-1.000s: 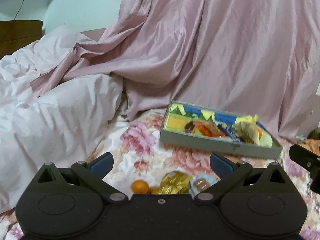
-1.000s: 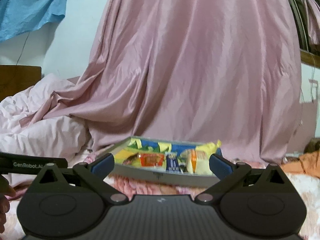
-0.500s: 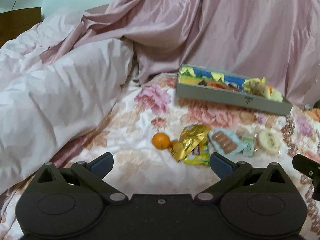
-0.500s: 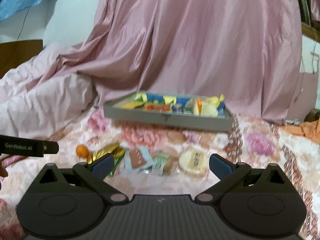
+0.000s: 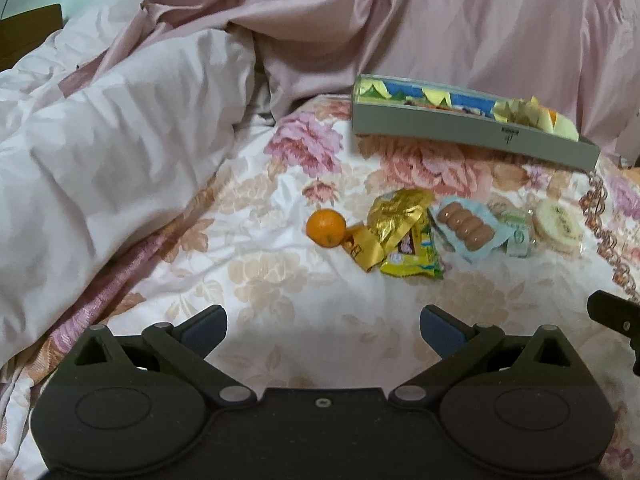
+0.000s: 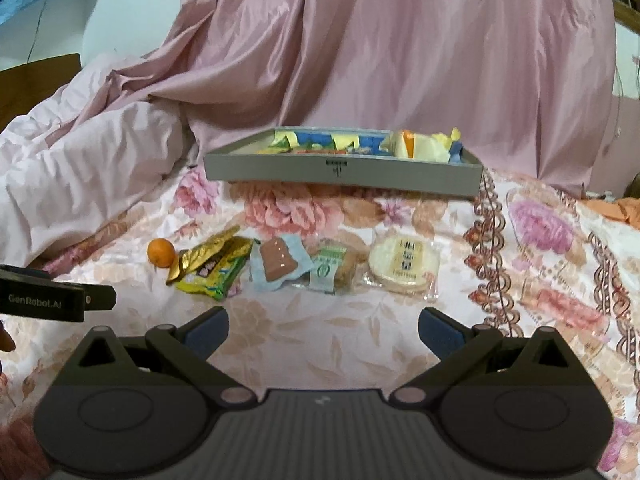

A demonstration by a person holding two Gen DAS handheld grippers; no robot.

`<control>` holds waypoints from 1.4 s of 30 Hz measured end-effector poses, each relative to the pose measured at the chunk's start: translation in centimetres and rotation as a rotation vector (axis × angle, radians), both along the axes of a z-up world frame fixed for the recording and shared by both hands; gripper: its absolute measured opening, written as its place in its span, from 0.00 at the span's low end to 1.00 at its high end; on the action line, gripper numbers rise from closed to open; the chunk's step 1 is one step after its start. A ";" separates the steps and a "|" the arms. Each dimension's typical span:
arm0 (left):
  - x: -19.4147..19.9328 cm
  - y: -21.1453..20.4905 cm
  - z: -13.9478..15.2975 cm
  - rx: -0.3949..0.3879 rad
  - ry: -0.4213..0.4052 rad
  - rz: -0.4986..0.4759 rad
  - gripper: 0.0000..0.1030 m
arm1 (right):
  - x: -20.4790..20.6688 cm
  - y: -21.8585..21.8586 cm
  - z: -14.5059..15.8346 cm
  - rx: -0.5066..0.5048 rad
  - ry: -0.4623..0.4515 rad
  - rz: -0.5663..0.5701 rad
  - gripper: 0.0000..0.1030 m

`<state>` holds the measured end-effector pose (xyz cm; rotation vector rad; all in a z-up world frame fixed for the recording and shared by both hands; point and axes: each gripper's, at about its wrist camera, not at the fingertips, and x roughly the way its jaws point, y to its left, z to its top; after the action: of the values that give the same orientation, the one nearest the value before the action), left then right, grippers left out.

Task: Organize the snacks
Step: 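Reach the left tool toward the orange while the right approaches the gold foil pack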

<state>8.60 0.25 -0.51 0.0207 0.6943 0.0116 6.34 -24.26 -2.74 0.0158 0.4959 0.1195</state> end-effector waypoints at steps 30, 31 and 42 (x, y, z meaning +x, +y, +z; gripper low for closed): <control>11.4 4.6 -2.0 0.092 -0.026 -0.168 0.99 | 9.8 8.0 -1.8 -0.138 -0.013 0.369 1.00; 11.6 4.5 -2.1 0.094 -0.029 -0.181 0.99 | 10.1 8.2 -2.0 -0.140 -0.012 0.377 1.00; 13.4 5.0 -2.6 -0.025 -0.038 -0.258 0.90 | 13.6 10.8 -2.9 -0.134 0.000 0.439 1.00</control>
<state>21.99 5.20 -3.16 0.0859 0.6500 -0.2434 19.96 -13.47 -5.67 -0.2252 0.5011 0.5157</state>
